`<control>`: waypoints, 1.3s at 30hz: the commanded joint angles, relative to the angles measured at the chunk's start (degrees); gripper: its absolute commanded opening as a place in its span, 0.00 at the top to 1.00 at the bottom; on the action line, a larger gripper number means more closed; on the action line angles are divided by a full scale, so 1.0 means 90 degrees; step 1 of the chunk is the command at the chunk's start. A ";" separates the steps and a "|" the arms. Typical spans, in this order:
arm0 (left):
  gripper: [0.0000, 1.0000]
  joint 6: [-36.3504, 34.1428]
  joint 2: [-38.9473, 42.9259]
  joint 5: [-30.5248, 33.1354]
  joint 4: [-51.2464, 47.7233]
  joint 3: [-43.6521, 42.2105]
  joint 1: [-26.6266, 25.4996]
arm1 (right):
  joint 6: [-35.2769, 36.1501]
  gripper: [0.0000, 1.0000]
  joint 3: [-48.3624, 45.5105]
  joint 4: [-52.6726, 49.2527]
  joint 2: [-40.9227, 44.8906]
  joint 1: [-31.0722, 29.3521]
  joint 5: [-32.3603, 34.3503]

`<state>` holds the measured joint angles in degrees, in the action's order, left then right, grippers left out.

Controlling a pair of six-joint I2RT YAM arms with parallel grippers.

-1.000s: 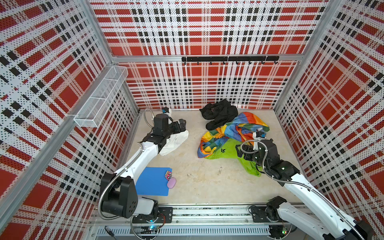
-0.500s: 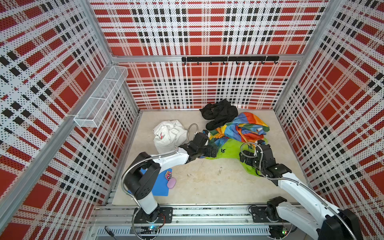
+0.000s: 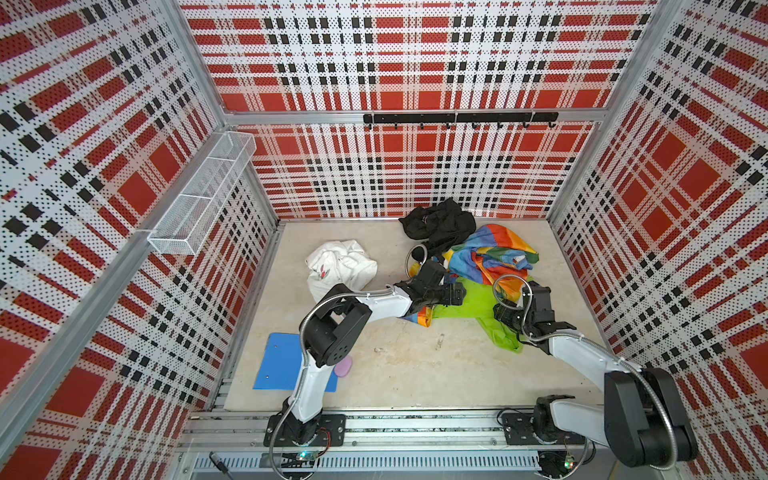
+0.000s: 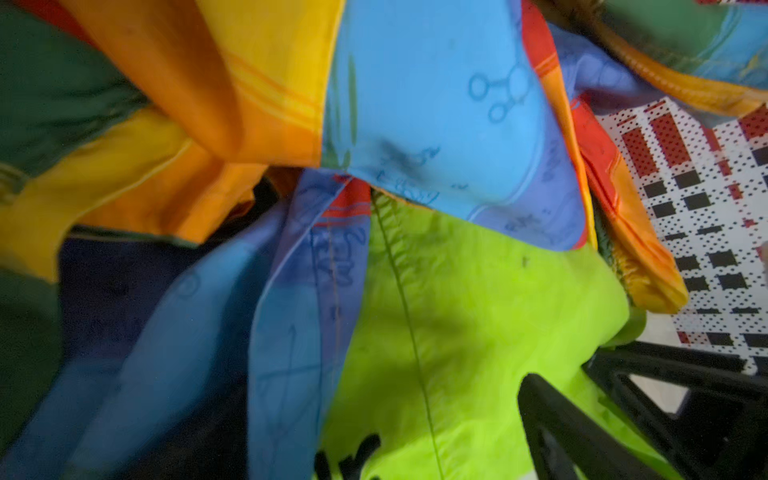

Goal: Pick out a specific cloth from the pile

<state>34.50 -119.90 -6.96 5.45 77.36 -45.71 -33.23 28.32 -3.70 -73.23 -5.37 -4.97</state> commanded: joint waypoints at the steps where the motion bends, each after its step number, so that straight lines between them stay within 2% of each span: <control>1: 0.01 0.0229 -0.0338 -0.0155 0.0332 0.0397 -0.0067 | 0.0261 0.45 0.0438 0.0678 -0.0409 0.0086 -0.0170; 12: 0.01 0.0232 -0.1282 -0.0583 0.0738 0.1553 -0.0106 | 0.0540 0.48 0.1450 0.0982 -0.1747 0.0396 0.0247; 18: 0.01 0.0217 -0.1106 -0.0742 0.0837 0.1687 -0.0029 | 0.0872 0.45 0.1980 0.0780 -0.1680 0.0430 0.0238; 23: 0.01 -0.0169 -0.0186 -0.0852 0.1065 0.0882 0.0028 | 0.0981 0.38 0.1773 0.0752 -0.0841 0.0392 0.0154; 27: 0.01 -0.0432 0.0686 -0.1251 0.1181 0.0098 0.0133 | 0.1147 0.29 0.1739 0.0338 -0.0074 0.0310 0.0294; 33: 0.01 -0.0875 0.2324 -0.1337 0.1182 -0.1191 0.0191 | 0.1251 0.17 0.1820 -0.0369 0.1097 0.0124 0.0562; 36: 0.01 -0.0940 0.3058 -0.1676 0.1171 -0.1710 0.0344 | 0.1251 0.07 0.1850 -0.0609 0.1575 0.0041 0.0554; 39: 0.01 -0.1001 0.3851 -0.1767 0.1104 -0.2228 0.0594 | 0.1288 0.02 0.1987 -0.0905 0.1947 -0.0035 0.0552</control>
<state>27.53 -90.17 -20.58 14.96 60.64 -42.50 -22.74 44.25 -9.17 -58.28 -4.97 -0.78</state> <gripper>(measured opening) 0.993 0.972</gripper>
